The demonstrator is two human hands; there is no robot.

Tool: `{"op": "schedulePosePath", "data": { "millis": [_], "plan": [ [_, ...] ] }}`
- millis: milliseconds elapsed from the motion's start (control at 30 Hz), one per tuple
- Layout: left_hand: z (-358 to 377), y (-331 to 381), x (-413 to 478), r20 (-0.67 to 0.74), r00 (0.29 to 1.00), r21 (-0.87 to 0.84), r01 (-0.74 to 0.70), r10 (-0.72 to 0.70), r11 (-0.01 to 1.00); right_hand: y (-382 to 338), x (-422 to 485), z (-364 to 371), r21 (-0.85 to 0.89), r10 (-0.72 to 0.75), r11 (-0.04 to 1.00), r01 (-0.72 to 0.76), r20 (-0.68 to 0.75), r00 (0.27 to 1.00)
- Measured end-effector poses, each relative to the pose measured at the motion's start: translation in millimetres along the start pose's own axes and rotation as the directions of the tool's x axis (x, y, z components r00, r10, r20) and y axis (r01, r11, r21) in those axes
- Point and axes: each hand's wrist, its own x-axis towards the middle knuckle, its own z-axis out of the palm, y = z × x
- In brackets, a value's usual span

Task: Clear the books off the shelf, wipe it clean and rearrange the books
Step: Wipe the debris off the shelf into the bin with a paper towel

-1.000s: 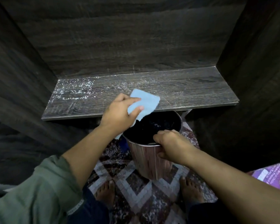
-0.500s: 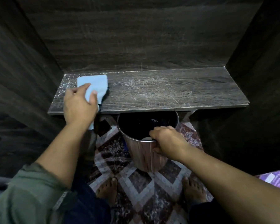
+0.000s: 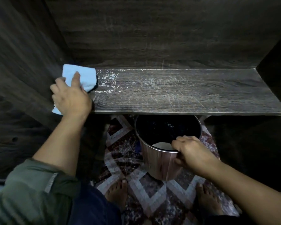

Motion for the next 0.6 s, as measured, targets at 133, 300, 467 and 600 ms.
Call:
{"op": "schedulePosePath", "data": {
  "millis": [133,300,467,600],
  "plan": [
    [10,-1,-3,0.148,0.989,0.091,-0.002,-0.011,0.996,3,-2,2,0.002,0.024,1.000,-0.024,0.041,0.999],
    [9,3,6,0.262,0.955,0.048,0.133,-0.141,0.990,5,-1,-3,0.014,0.048,0.999,-0.050,0.139,0.989],
    [6,34,-19,0.193,0.981,0.075,0.012,-0.027,0.997,4,-4,-4,0.001,0.074,0.997,-0.076,0.193,0.978],
    [15,81,-63,0.187,0.962,-0.083,-0.186,0.198,0.979,3,-3,-6,-0.006,0.091,0.996,-0.092,0.211,0.973]
  ]
}}
